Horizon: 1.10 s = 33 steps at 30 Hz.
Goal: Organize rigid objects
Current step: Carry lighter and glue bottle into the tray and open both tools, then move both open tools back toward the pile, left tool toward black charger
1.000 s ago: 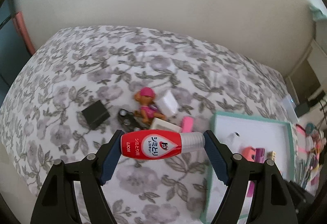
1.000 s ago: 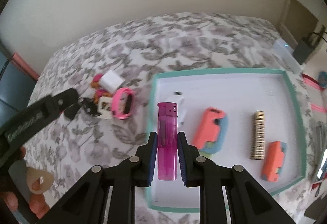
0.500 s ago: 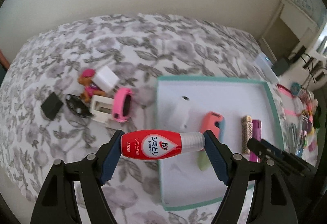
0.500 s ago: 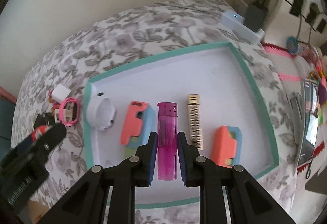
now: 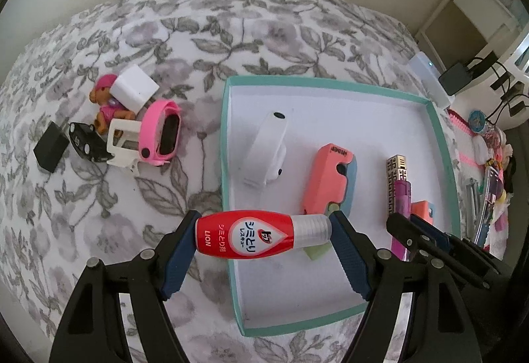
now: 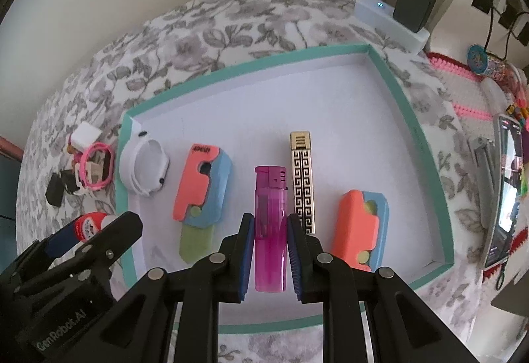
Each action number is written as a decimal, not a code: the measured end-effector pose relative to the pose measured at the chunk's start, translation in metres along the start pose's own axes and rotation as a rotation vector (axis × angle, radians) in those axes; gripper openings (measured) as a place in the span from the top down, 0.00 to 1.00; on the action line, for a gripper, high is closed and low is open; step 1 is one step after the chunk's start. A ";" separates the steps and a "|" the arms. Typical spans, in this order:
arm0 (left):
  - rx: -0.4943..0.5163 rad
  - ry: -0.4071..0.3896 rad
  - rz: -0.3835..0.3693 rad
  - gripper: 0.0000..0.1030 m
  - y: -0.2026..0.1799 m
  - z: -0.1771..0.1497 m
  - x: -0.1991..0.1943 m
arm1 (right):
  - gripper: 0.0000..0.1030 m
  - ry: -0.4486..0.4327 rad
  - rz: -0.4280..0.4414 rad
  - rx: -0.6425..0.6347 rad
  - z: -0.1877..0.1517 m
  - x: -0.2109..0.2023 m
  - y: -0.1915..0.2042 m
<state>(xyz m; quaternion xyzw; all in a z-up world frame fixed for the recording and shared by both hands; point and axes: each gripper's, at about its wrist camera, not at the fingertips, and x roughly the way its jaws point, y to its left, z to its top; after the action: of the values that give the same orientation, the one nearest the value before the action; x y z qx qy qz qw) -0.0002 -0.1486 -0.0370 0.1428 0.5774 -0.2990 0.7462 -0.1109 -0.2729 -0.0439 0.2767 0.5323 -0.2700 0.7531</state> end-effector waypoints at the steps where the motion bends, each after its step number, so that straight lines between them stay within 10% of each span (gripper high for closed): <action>1: 0.001 0.003 -0.001 0.23 0.000 0.000 0.001 | 0.79 0.002 -0.001 -0.002 0.000 0.001 0.000; 33: -0.003 0.001 0.042 0.23 0.002 0.001 0.004 | 0.79 0.046 -0.026 -0.032 -0.002 0.014 0.005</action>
<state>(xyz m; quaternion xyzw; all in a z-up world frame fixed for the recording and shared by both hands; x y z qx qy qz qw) 0.0024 -0.1492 -0.0401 0.1541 0.5749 -0.2824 0.7523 -0.1043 -0.2695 -0.0572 0.2641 0.5572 -0.2648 0.7414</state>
